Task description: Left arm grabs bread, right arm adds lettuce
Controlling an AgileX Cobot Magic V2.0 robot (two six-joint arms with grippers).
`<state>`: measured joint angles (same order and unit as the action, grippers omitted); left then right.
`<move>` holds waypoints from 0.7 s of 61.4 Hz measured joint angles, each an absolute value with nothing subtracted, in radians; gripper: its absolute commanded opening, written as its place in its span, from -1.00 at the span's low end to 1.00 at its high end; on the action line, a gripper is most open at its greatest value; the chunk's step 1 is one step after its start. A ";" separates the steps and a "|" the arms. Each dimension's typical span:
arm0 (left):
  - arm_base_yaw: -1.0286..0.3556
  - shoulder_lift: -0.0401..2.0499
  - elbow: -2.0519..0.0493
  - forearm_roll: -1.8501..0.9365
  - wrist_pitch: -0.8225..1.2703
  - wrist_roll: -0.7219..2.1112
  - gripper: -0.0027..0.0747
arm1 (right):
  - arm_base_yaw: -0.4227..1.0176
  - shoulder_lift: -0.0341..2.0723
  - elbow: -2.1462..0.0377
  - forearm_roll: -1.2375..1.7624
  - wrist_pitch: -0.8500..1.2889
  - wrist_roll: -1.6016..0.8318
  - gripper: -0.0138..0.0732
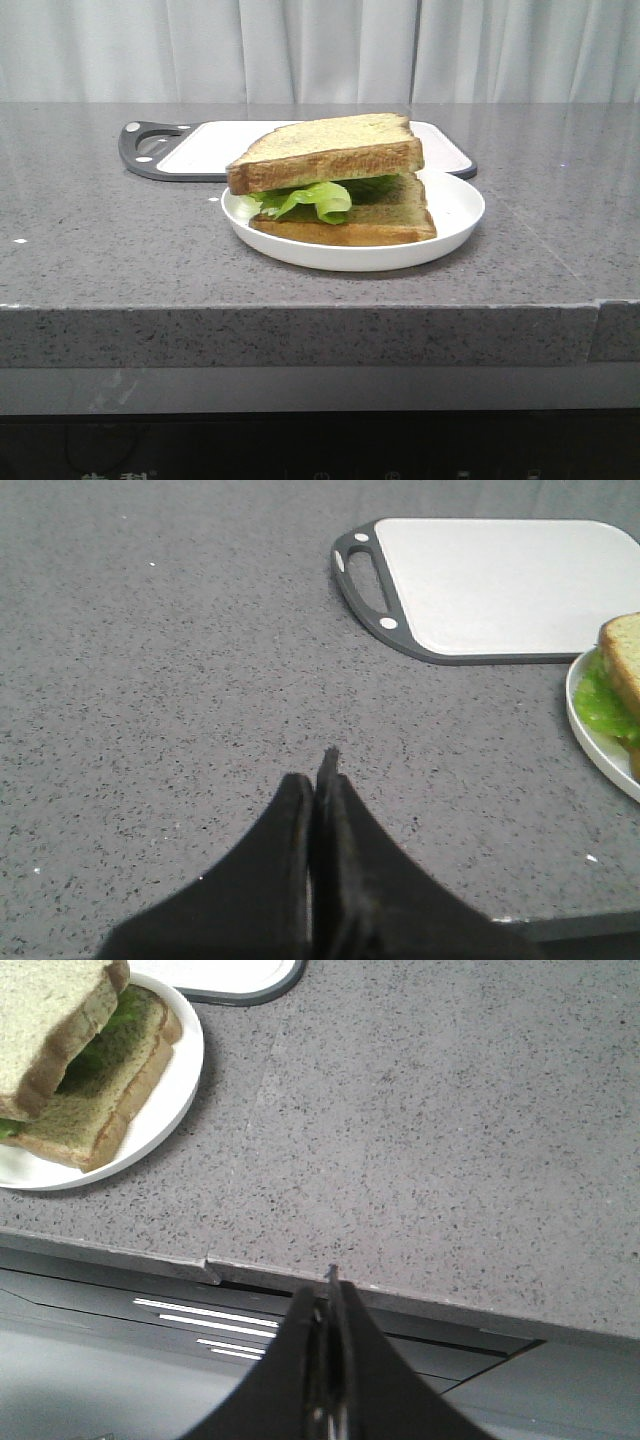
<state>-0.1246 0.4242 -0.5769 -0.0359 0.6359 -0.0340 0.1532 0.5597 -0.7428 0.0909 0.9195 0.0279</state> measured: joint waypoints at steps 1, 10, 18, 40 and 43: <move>-0.120 0.412 -0.550 -0.036 0.611 -0.034 -0.98 | 0.153 0.560 -0.743 0.091 0.920 0.028 -0.95; -0.077 0.263 -0.337 -0.043 0.420 -0.034 -0.98 | 0.153 0.560 -0.743 0.091 0.920 0.028 -0.95; -0.041 0.131 -0.145 -0.068 0.247 -0.034 -0.98 | 0.153 0.560 -0.743 0.091 0.920 0.028 -0.95; -0.005 -0.003 0.006 -0.065 0.036 -0.034 -0.98 | 0.153 0.560 -0.743 0.091 0.920 0.028 -0.95; -0.005 -0.003 0.006 -0.060 0.036 -0.034 -0.98 | 0.153 0.560 -0.743 0.091 0.920 0.028 -0.95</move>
